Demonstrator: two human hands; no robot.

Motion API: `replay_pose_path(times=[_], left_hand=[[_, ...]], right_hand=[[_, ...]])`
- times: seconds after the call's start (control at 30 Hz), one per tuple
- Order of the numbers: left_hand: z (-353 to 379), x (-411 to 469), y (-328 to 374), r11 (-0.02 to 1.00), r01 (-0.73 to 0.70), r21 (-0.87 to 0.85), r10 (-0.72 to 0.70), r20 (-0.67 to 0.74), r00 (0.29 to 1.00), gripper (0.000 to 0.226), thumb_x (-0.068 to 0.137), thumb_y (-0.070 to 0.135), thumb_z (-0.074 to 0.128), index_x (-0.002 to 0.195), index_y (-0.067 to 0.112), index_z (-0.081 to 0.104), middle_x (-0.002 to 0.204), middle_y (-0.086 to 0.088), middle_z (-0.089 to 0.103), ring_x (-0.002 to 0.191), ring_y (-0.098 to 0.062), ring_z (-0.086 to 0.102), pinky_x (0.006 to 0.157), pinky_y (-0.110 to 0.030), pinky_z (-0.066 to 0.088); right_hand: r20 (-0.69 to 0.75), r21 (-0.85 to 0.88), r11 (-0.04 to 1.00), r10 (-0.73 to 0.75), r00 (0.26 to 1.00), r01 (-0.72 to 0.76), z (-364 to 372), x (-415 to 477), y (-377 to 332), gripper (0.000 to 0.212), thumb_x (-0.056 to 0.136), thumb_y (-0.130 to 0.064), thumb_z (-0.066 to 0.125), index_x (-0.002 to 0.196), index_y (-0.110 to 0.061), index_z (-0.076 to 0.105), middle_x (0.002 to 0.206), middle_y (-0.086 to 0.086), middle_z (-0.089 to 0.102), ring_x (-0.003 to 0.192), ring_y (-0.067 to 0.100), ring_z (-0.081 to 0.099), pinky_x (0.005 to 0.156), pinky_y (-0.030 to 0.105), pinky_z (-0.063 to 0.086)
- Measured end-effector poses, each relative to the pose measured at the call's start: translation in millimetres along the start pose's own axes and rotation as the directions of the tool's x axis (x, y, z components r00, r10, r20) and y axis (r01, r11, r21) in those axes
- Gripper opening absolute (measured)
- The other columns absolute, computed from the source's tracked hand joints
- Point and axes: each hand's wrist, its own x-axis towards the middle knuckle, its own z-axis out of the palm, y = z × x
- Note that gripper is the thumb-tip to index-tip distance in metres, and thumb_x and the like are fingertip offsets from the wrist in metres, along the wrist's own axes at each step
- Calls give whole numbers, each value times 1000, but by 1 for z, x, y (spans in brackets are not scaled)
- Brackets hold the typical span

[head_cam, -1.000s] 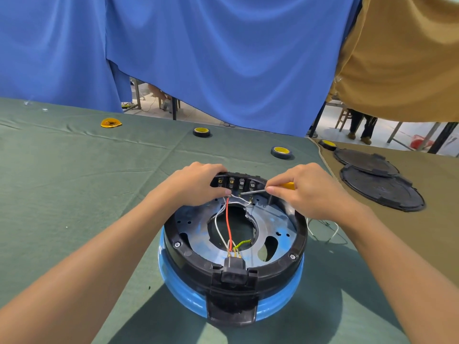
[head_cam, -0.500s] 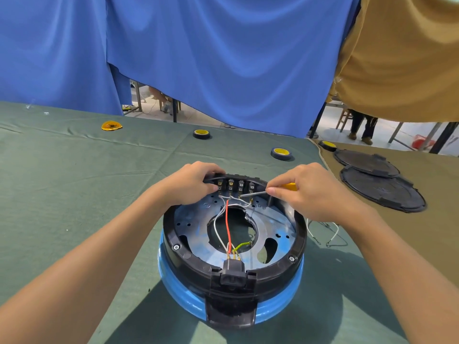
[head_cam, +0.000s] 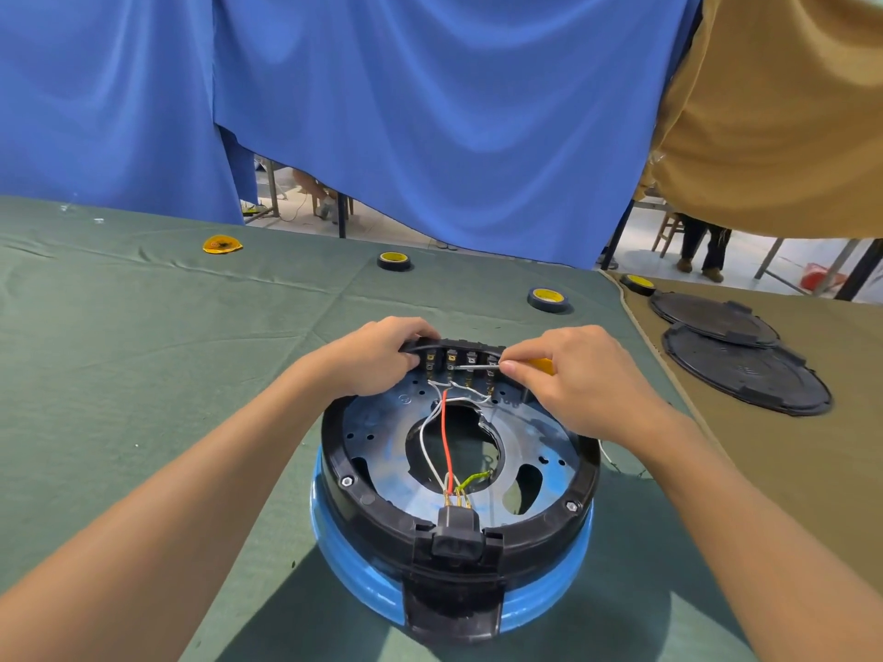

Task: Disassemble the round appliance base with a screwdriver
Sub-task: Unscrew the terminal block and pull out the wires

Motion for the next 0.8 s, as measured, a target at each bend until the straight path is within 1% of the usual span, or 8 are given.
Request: replay_pose_path(times=[0.1,0.2,0.37,0.43,0.5,0.63,0.73,0.8], left_hand=[[-1,1,4,999,19,-48,-16,58,998,38,97,6,50,133,20,52,125,0,58,109,-21,55,96,-35,43],[-7,2,9,973,123,-193,-100,127,987,41,92,0,52,127,20,56,118,-4,62,106,-32,61,93,-42,50],[-16,11,14,965,160,-210,-118,201,973,44,81,-7,47,110,19,67,111,-14,68,102,-35,65,90,-49,54],[-10,14,13,965,147,-216,-107,185,977,47,80,-10,44,108,19,68,107,-16,68,91,-32,67,73,-38,58],[-6,14,10,963,127,-238,-89,164,982,50,78,-13,43,109,18,68,106,-17,68,84,-27,65,62,-32,52],[-3,17,3,961,121,-247,-82,160,984,56,76,-15,39,108,21,67,101,-14,69,83,-26,65,59,-28,51],[-3,20,2,966,118,-229,-84,152,985,55,76,-14,38,105,23,68,97,-10,69,76,-20,64,54,-25,50],[-2,21,2,967,116,-229,-83,150,985,56,76,-14,38,104,23,68,98,-11,69,76,-21,64,55,-26,51]], right_hand=[[-10,-15,999,-40,999,40,0,-1,2,21,92,-42,57,101,-34,74,78,-15,68,75,13,58,64,36,50],[-4,-50,996,-68,998,67,1,1,4,20,92,-42,56,100,-35,74,61,-24,49,65,8,48,56,28,40],[-10,-99,989,-111,994,110,1,2,4,22,92,-45,55,102,-38,73,62,-22,40,64,8,44,51,21,26],[15,-127,984,-123,992,124,0,1,5,23,93,-46,53,105,-40,71,67,-17,47,67,13,49,51,23,29],[38,-165,976,-137,990,142,-2,2,4,24,94,-46,51,108,-41,69,73,-10,53,69,17,52,53,25,34],[85,-155,975,-145,986,156,-6,6,4,21,94,-42,53,107,-39,70,72,-10,54,69,16,50,54,30,41],[168,-10,996,-82,982,85,-11,14,8,19,93,-36,58,100,-29,74,77,-7,69,75,19,58,67,44,53],[250,94,995,-11,968,-13,-15,23,11,17,92,-33,61,99,-29,76,88,-4,75,85,21,64,77,44,54]])
